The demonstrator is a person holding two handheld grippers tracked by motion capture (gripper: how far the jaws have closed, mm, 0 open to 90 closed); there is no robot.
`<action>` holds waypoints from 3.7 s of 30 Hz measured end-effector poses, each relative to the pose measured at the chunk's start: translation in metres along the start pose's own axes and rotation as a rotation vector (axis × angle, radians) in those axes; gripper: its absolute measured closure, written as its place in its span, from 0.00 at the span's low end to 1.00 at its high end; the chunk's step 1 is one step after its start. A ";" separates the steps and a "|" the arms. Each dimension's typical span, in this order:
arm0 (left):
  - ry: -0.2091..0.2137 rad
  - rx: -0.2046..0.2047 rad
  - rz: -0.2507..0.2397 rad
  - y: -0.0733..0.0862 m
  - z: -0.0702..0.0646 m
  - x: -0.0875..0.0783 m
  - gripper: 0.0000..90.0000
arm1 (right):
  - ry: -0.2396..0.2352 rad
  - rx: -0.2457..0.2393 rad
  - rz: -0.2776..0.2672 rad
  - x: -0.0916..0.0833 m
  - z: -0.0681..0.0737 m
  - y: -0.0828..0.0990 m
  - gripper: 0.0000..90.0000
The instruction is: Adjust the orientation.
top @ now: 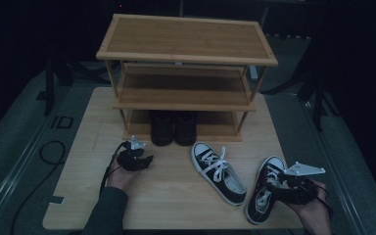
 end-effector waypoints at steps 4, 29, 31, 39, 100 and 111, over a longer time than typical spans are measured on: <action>0.000 0.001 0.000 0.000 0.000 0.000 0.58 | 0.042 -0.028 0.059 0.005 0.001 0.013 0.35; 0.001 0.002 0.000 0.000 0.000 0.000 0.58 | 0.186 0.158 0.134 0.031 -0.023 0.013 0.81; 0.002 0.002 0.000 0.000 0.000 0.000 0.58 | 0.202 0.145 0.111 0.028 -0.025 0.011 0.85; 0.002 0.002 0.000 0.000 0.000 0.000 0.58 | 0.206 0.128 0.027 0.024 -0.035 0.004 0.89; 0.002 0.003 -0.005 0.000 0.000 0.000 0.58 | 0.016 -0.393 -0.019 0.095 0.020 -0.054 0.58; 0.002 0.003 -0.007 0.000 0.000 0.000 0.58 | -0.002 -0.335 -0.025 0.070 0.015 -0.055 0.47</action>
Point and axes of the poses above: each handheld gripper's, and its own axes: x roughly forward along the jaws, y roughly out of its underside, z roughly to its left, the point moved 10 cm from there along x, roughly forward along the jaws, and after that the axes turned 11 degrees about x, right-handed, at the moved point
